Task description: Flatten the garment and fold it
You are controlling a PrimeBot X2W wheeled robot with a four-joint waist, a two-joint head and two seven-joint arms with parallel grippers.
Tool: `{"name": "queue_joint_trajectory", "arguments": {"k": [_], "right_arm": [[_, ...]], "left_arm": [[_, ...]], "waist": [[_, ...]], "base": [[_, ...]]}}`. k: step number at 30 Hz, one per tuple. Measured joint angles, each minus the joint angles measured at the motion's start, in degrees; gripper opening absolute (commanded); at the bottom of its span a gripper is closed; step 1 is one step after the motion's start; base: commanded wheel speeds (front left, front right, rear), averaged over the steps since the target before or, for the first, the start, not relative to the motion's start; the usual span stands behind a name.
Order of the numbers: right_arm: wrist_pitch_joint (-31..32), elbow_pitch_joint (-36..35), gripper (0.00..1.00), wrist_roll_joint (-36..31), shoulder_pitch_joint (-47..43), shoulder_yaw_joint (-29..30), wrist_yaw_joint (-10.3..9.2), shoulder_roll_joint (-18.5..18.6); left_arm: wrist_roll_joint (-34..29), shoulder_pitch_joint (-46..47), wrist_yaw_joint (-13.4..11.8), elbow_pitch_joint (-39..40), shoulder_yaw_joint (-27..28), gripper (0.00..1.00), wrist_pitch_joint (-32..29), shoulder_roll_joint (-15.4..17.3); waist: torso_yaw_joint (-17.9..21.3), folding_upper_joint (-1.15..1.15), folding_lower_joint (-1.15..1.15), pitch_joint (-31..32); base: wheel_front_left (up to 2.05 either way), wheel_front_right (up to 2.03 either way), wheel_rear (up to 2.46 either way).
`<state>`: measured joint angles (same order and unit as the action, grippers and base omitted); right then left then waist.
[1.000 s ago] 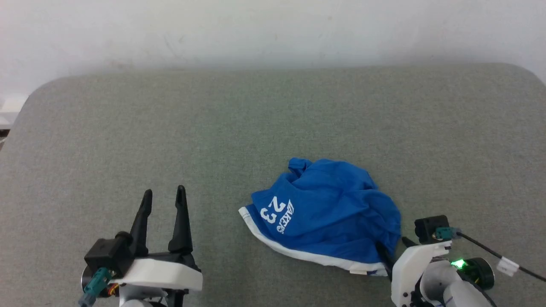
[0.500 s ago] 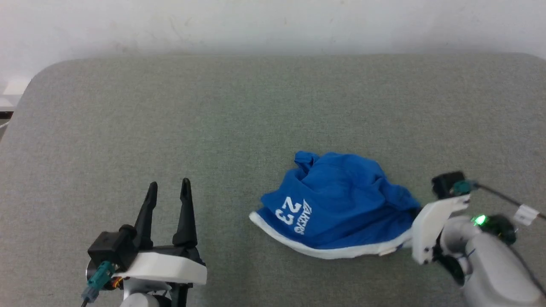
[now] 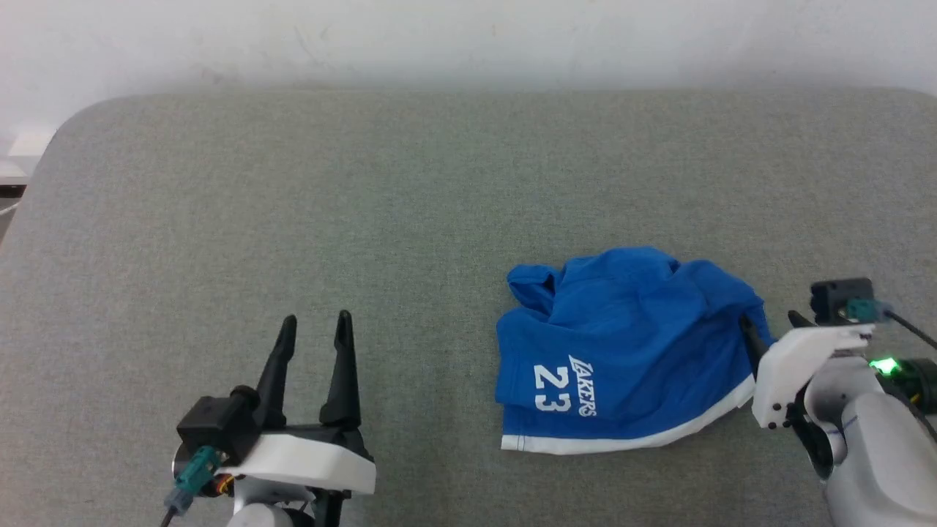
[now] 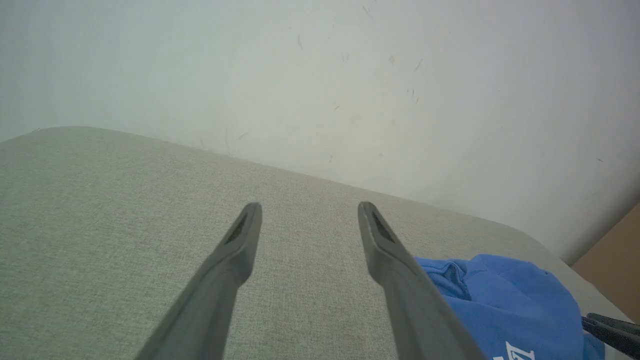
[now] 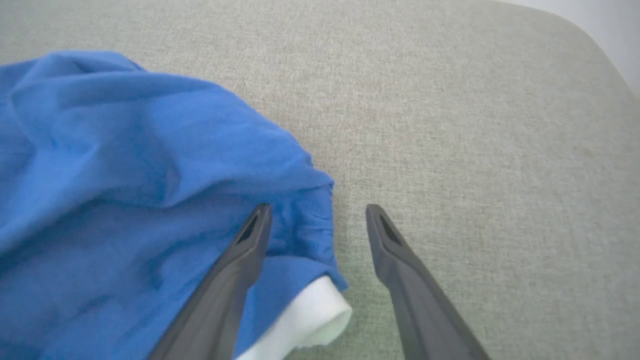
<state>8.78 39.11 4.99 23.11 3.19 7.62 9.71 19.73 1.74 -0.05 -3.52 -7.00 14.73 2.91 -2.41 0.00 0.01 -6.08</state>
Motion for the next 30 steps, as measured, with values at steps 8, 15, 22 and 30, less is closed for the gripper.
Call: {"name": "queue_joint_trajectory", "arguments": {"k": [8, 15, 22, 30], "right_arm": [[-20.48, -3.04, 1.0, -2.02, -5.69, 6.66, -0.01, -3.69], [-23.48, -15.74, 1.0, -3.44, -13.92, 5.46, -0.01, -5.87], [-23.51, -28.86, 1.0, -3.38, -23.91, 2.88, -0.01, -6.58], [-23.51, -34.82, 1.0, -0.75, -27.88, -0.6, -0.01, -6.7]], "left_arm": [[-0.07, -0.29, -0.38, -2.72, -1.7, 1.0, 0.0, -0.01], [-0.27, -1.69, -1.05, -6.47, -3.67, 1.0, 0.0, -0.01], [-0.92, -0.91, -1.08, -15.97, -11.57, 1.0, -0.56, -0.03], [-1.05, 8.7, -1.21, -27.65, -21.94, 1.0, -7.2, -0.05]], "waist": [[0.82, 0.0, -0.01, 1.95], [2.05, 0.0, -0.02, 4.95], [3.21, 0.0, -0.03, 7.61], [4.73, 0.0, -0.01, 7.08]], "base": [[0.0, 0.0, 0.0], [0.0, 0.0, 0.0], [0.0, 0.0, 0.0], [0.0, 0.0, 0.0]]}}
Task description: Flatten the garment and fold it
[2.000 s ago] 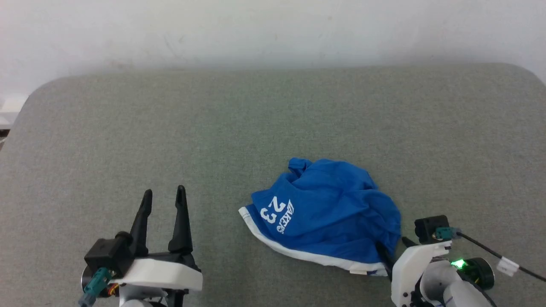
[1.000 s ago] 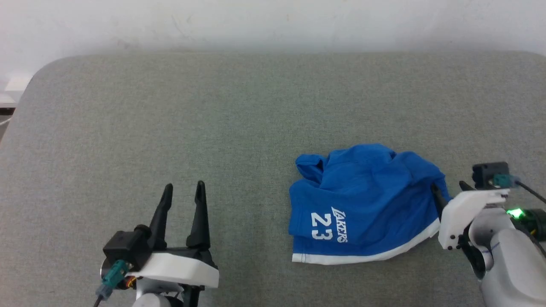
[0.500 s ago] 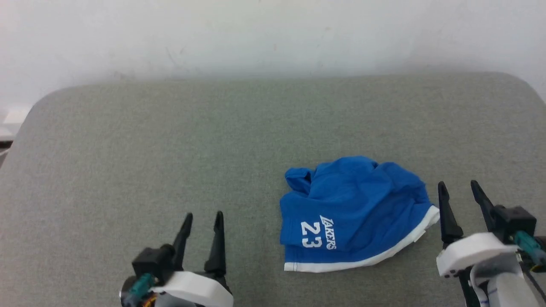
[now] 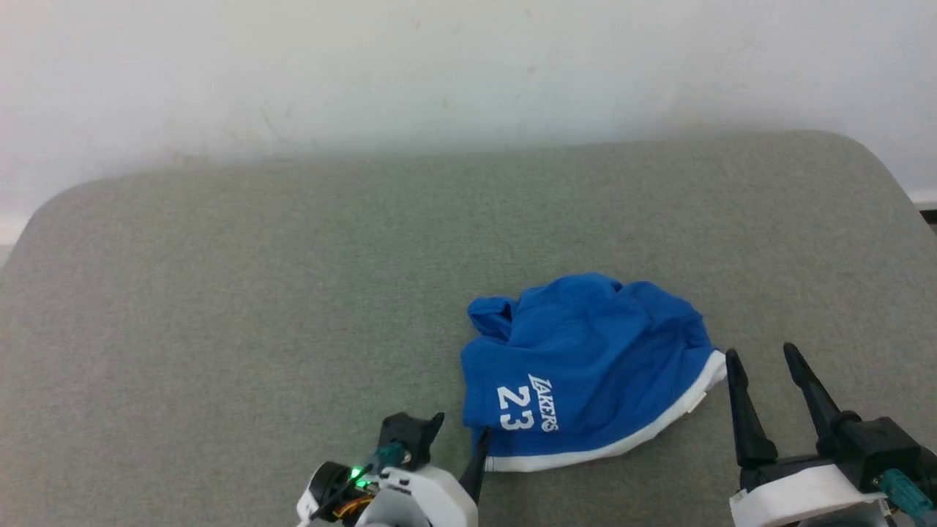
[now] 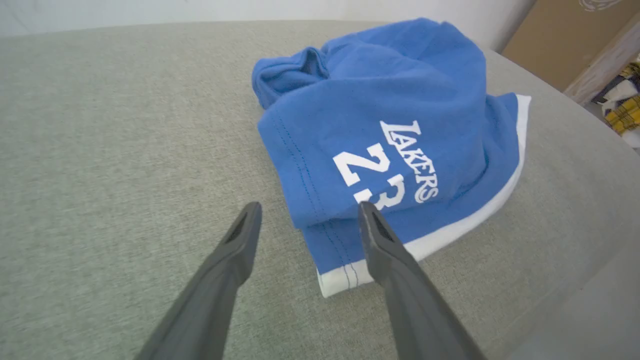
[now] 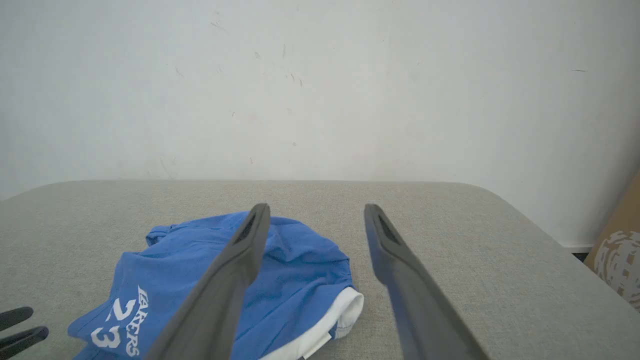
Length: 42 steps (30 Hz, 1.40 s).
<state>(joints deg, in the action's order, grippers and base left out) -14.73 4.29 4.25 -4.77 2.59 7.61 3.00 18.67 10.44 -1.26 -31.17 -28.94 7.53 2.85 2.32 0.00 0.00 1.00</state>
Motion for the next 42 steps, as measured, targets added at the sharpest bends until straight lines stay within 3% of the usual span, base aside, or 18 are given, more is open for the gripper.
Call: {"name": "queue_joint_trajectory", "arguments": {"k": [11, 15, 16, 17, 18, 21, 24, 32, 37, 42], "right_arm": [[0.0, -1.15, 1.0, 1.42, -0.03, -1.51, 0.0, 0.02], [-0.01, -1.13, 1.0, 1.88, 0.07, -1.51, 0.0, 0.01], [0.0, -1.08, 1.0, 1.9, 0.08, -1.49, 0.0, 0.01], [0.0, -1.03, 1.0, 1.91, 0.1, -1.51, 0.0, 0.01], [0.0, -1.0, 1.0, 1.91, 0.16, -1.54, 0.0, 0.01], [0.0, -0.85, 1.0, 2.04, 0.25, -1.46, 0.0, 0.01], [0.0, -0.51, 1.0, 2.31, 0.26, -1.2, 0.0, 0.01], [0.66, 5.98, 1.0, 4.87, 0.66, 1.13, 0.0, 0.0], [6.26, 13.39, 1.0, 7.27, 3.35, 3.37, 0.0, 0.0], [14.44, 20.26, 1.0, 10.5, 9.02, 2.66, 0.0, 1.23]], "left_arm": [[1.97, 11.33, -0.25, -14.21, -8.71, 1.0, -16.29, 0.0], [3.38, 14.74, 2.07, -15.85, -11.46, 1.0, -23.38, 0.15], [3.81, 15.52, 2.66, -15.99, -12.17, 0.89, -25.06, 0.27], [4.42, 16.17, 3.19, -15.95, -12.59, 0.15, -26.5, 0.47], [5.3, 16.61, 3.68, -15.85, -12.94, 0.0, -27.48, 0.68], [7.72, 17.05, 5.02, -15.43, -13.82, 0.0, -29.17, 0.53], [8.33, 16.74, 4.64, -15.17, -13.96, 0.0, -27.61, 0.52], [8.61, 11.02, -0.81, -9.93, -10.59, 0.0, -10.63, 1.72], [8.43, 8.48, -3.6, -3.75, -8.11, 0.0, -1.82, 4.44], [8.56, 5.03, -5.45, 1.55, -6.58, 0.0, 2.26, 6.02]], "waist": [[3.17, 0.0, 0.0, -3.04], [3.87, 0.0, -0.02, -4.18], [4.01, 0.0, -0.02, -4.41], [4.14, 0.0, -0.02, -4.59], [4.27, 0.0, -0.02, -4.72], [4.46, 0.0, 0.0, -4.86], [4.28, 0.0, 0.0, -4.68], [3.16, 0.0, 0.02, -3.46], [2.13, 0.0, 0.01, -2.96], [1.44, 0.0, 0.01, -2.87]], "base": [[0.0, 0.0, 0.0], [0.0, 0.0, 0.0], [0.0, 0.0, 0.0], [0.0, 0.0, 0.0], [0.0, 0.0, 0.0], [0.0, 0.0, 0.0], [0.0, 0.0, 0.0], [0.0, 0.0, 0.0], [0.0, 0.0, 0.0], [0.0, 0.0, 0.0]]}}
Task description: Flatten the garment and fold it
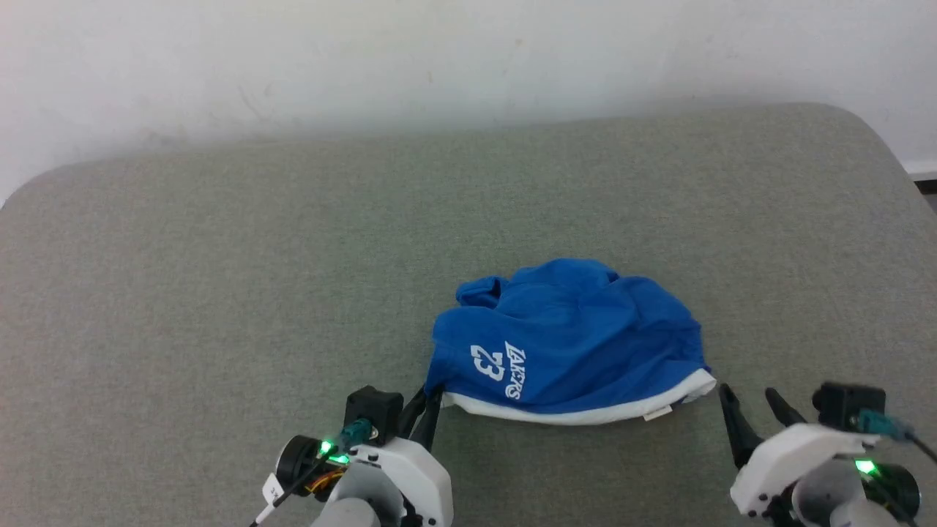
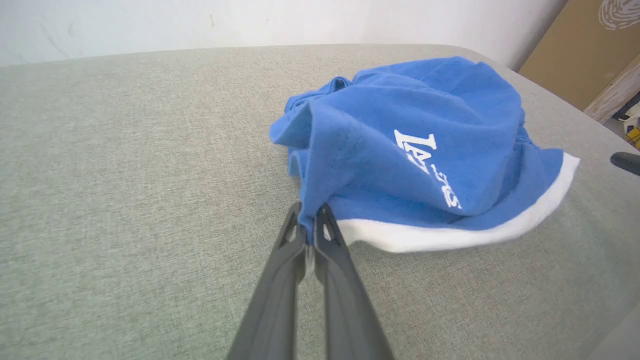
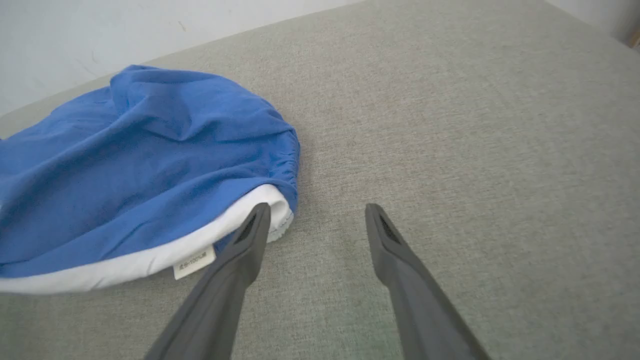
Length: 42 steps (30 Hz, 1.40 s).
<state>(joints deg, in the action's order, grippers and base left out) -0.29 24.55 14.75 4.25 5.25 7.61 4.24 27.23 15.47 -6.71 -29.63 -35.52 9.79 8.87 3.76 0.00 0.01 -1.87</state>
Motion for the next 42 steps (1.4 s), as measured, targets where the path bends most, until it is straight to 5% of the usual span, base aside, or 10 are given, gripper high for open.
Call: {"name": "queue_joint_trajectory", "arguments": {"k": [12, 19, 20, 21, 26, 32, 37, 42], "right_arm": [[22.41, 11.28, 1.0, 7.54, 12.68, -11.01, -0.01, 6.19], [30.06, 14.92, 1.0, 9.96, 16.72, -14.32, 0.0, 7.88], [31.0, 15.28, 0.4, 10.44, 17.18, -14.63, 0.0, 8.01], [31.64, 15.5, 0.01, 11.14, 17.52, -14.86, -0.02, 8.11], [30.99, 15.84, 0.0, 12.93, 17.77, -16.86, -0.07, 8.55], [20.22, 13.3, 0.0, 9.06, 15.35, -17.72, 0.01, 9.4], [9.17, 6.92, 0.0, 3.19, 14.66, -12.71, 0.04, 8.39], [5.47, -0.44, 0.0, 0.56, 14.74, -10.04, 0.04, 5.42]], "left_arm": [[0.56, -1.59, -0.92, 5.98, 0.25, 0.0, 0.22, 1.42], [1.26, -1.58, -0.91, 6.37, 0.34, 0.0, 0.24, 1.6], [1.36, -1.58, -0.91, 6.34, 0.36, 0.0, 0.24, 1.59], [1.53, -1.58, -0.91, 6.3, 0.36, 0.0, 0.24, 1.56], [2.2, -1.68, -0.91, 6.03, 0.63, 0.0, 0.36, 1.59], [2.36, -2.64, -1.09, 8.22, 2.04, 0.0, 2.85, 2.34], [1.59, -2.5, -1.48, 13.59, 5.58, 0.0, 4.44, 3.26], [1.53, 0.72, 0.16, 16.4, 9.05, 0.0, 4.7, 5.03]], "waist": [[-2.55, 0.0, -0.01, -2.28], [-3.49, 0.0, -0.02, -4.16], [-3.58, 0.0, -0.02, -4.3], [-3.68, 0.0, -0.02, -4.38], [-3.66, 0.0, -0.01, -3.75], [-3.4, 0.0, -0.01, -1.16], [-3.31, 0.0, -0.01, 1.66], [-3.09, 0.0, -0.01, 3.96]], "base": [[0.0, 0.0, 0.0], [0.0, 0.0, 0.0], [0.0, 0.0, 0.0], [0.0, 0.0, 0.0], [0.0, 0.0, 0.0], [0.0, 0.0, 0.0], [0.0, 0.0, 0.0], [0.0, 0.0, 0.0]]}}
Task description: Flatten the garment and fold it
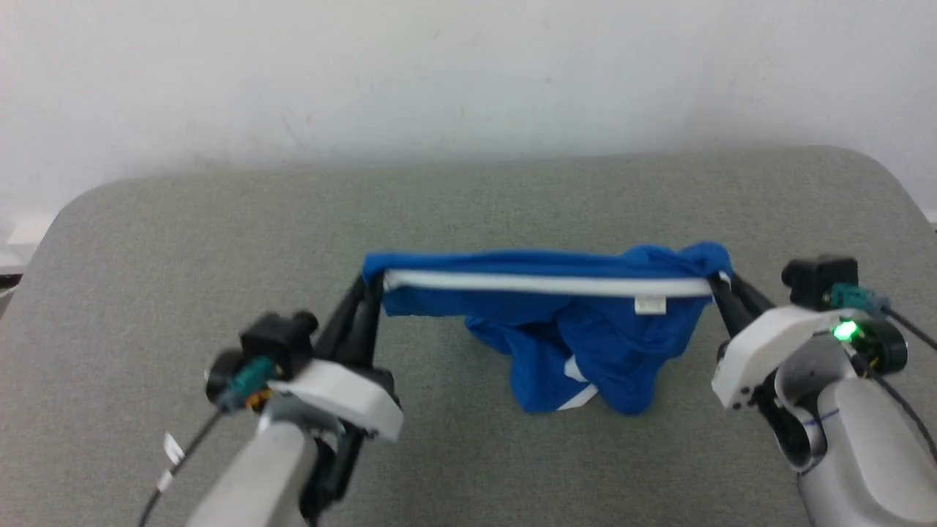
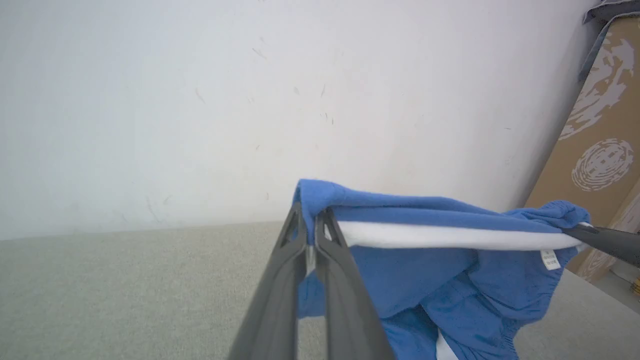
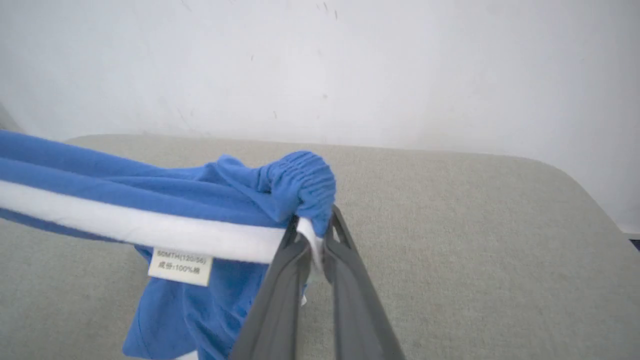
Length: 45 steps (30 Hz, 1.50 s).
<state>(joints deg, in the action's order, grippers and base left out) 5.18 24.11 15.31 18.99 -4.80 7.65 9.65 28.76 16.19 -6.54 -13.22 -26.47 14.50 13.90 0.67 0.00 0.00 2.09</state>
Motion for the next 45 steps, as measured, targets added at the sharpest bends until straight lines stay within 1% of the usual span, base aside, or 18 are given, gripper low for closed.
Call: {"name": "queue_joint_trajectory", "arguments": {"k": [3, 6, 10, 13, 15, 20, 25, 30, 37, 41, 45], "right_arm": [[0.85, -3.35, 0.0, -0.89, 2.72, 1.02, 0.0, -1.02], [2.34, -4.72, 0.0, -0.75, 8.82, 2.45, 0.0, -1.78], [3.83, -3.42, 0.0, -0.4, 19.26, 3.85, 0.01, -2.22], [3.33, -0.82, 0.0, -0.38, 27.76, 4.83, 0.02, -2.42], [2.16, 1.03, 0.0, -0.4, 33.6, 5.47, 0.04, -2.64], [-2.58, 6.86, 0.0, -1.25, 47.7, 7.2, 0.34, -3.66], [-7.82, 12.76, 0.0, -3.69, 58.62, 7.79, 0.48, -4.56], [-11.56, 20.22, 0.0, -5.19, 64.1, 7.15, 0.51, -5.77], [-15.96, 30.59, 0.0, -5.24, 66.25, 4.38, 0.47, -6.72], [-17.93, 35.26, 0.0, -5.06, 64.29, 2.31, 0.45, -7.23], [-19.12, 37.62, 0.0, -4.15, 57.48, -0.83, 0.42, -7.58]], "left_arm": [[0.98, 5.84, 2.09, -0.56, 1.62, 0.0, -0.79, 1.11], [2.26, 14.49, 4.37, -3.87, 2.94, 0.0, -2.96, 1.71], [3.02, 27.24, 7.12, -10.93, 3.78, 0.0, -5.97, 2.0], [2.79, 37.08, 8.8, -17.02, 4.0, 0.0, -7.12, 1.97], [2.38, 43.56, 9.03, -20.86, 4.39, 0.0, -7.24, 1.96], [0.59, 57.95, 9.01, -28.65, 5.48, 0.0, -4.6, 1.98], [-0.13, 68.29, 8.96, -34.1, 6.84, 0.0, -1.88, 1.97], [-0.31, 71.91, 8.94, -39.63, 7.58, 0.0, -0.89, 1.8], [0.6, 71.66, 9.03, -45.8, 8.99, 0.0, -0.11, 0.63], [1.64, 67.35, 9.6, -48.09, 10.39, 0.0, 0.15, -0.35], [1.83, 59.21, 10.02, -47.74, 11.77, 0.0, 0.15, -1.08]], "waist": [[0.44, 0.0, -0.01, 0.37], [0.72, 0.0, 0.0, -0.43], [1.09, 0.0, 0.0, -2.9], [1.35, 0.0, 0.01, -5.77], [1.47, 0.0, 0.01, -8.16], [1.78, 0.0, 0.02, -14.9], [2.25, 0.0, 0.03, -21.81], [2.85, 0.0, 0.03, -28.21], [3.58, 0.0, 0.02, -35.23], [3.75, 0.0, 0.03, -36.98], [3.74, 0.0, 0.0, -35.9]], "base": [[0.0, 0.0, 0.0], [0.0, 0.0, 0.0], [0.0, 0.0, 0.0], [0.0, 0.0, 0.0], [0.0, 0.0, 0.0], [0.0, 0.0, 0.0], [0.0, 0.0, 0.0], [0.0, 0.0, 0.0], [0.0, 0.0, 0.0], [0.0, 0.0, 0.0], [0.0, 0.0, 0.0]]}}
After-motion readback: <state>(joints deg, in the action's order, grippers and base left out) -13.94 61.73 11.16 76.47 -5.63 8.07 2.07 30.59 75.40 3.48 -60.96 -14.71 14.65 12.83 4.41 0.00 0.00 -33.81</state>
